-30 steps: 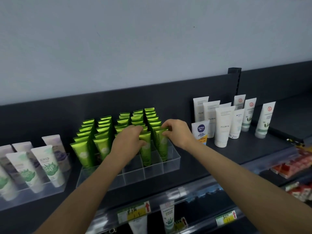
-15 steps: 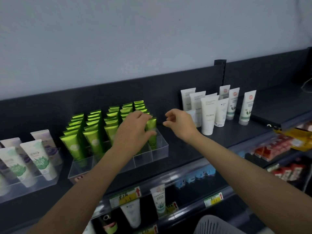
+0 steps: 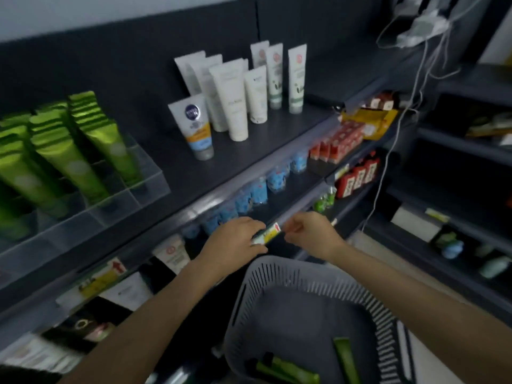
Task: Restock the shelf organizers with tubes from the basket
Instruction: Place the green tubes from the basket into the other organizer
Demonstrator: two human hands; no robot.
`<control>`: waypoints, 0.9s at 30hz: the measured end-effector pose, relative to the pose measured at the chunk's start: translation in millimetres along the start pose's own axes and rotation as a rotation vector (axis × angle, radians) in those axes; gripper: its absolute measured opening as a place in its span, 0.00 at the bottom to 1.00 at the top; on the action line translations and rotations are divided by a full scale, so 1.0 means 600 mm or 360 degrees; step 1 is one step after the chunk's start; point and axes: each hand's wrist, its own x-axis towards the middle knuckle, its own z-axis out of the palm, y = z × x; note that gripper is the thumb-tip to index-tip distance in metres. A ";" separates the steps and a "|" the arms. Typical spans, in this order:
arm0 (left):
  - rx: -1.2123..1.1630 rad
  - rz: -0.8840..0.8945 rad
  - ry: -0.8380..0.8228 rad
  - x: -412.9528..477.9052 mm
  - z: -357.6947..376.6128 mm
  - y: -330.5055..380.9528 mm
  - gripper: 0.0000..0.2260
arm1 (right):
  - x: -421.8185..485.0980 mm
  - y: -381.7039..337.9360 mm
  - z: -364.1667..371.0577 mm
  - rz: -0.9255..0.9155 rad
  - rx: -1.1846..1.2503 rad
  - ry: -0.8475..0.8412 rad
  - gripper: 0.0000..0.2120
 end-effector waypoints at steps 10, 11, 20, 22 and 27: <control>-0.0278 -0.0064 -0.0850 0.003 0.285 -0.001 0.08 | -0.092 0.253 0.101 0.0652 -0.0253 -0.0455 0.06; -0.0285 -0.0103 -0.0907 -0.001 0.311 -0.004 0.10 | -0.098 0.265 0.110 0.0653 -0.0234 -0.0512 0.07; -0.0271 -0.0382 -0.1234 -0.028 0.490 -0.019 0.06 | -0.137 0.407 0.248 0.1182 -0.0077 -0.0490 0.16; -0.0239 -0.0352 -0.1330 -0.026 0.520 -0.015 0.06 | -0.134 0.419 0.262 0.1213 -0.0129 -0.0442 0.16; -0.0108 -0.0187 -0.1622 -0.020 0.568 0.013 0.07 | -0.145 0.446 0.288 0.1436 -0.0243 -0.0401 0.15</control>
